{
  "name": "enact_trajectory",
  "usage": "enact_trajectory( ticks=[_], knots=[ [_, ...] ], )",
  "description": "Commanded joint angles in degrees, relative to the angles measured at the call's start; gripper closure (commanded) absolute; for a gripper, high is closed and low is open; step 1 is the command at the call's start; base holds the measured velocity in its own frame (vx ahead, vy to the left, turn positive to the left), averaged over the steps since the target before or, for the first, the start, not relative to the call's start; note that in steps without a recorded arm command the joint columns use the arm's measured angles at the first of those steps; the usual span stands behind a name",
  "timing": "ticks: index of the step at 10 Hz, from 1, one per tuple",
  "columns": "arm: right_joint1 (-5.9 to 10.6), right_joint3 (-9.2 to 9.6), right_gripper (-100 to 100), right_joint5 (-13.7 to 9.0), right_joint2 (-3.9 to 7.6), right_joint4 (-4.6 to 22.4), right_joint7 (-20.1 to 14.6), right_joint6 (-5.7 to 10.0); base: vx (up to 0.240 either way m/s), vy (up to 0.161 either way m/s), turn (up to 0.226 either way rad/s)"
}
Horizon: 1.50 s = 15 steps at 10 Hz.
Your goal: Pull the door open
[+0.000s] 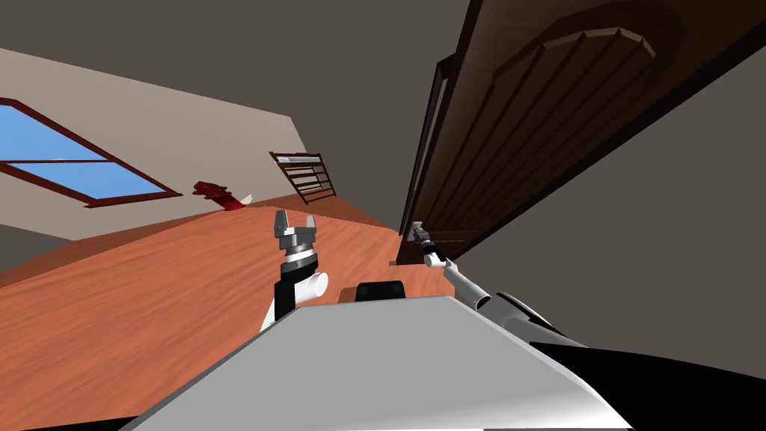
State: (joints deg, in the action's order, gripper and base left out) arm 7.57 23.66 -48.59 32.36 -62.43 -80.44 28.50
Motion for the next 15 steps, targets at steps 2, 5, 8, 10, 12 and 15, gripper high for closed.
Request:
enact_trajectory(
  ticks=[2, 5, 8, 10, 12, 15],
  knots=[
    [-2.11, 0.39, 100, 0.44, 0.37, -2.61, 1.17, 0.17, 0.031, -0.048, 0.005],
    [-5.30, 0.96, 100, 0.92, 0.92, -6.47, 2.54, 0.45, 0.066, -0.054, 0.007],
    [-9.79, 1.73, 100, 1.37, 1.65, -11.87, 4.04, 0.88, 0.021, -0.044, 0.000],
    [-13.47, 2.30, 100, 1.64, 2.19, -16.05, 5.03, 1.20, -0.015, -0.049, 0.004],
    [-15.28, 2.60, 100, 1.77, 2.46, -18.17, 5.50, 1.38, -0.036, -0.046, 0.002],
    [-18.59, 3.18, 100, 1.99, 2.98, -22.06, 6.37, 1.72, -0.035, -0.048, 0.012]
  ],
)
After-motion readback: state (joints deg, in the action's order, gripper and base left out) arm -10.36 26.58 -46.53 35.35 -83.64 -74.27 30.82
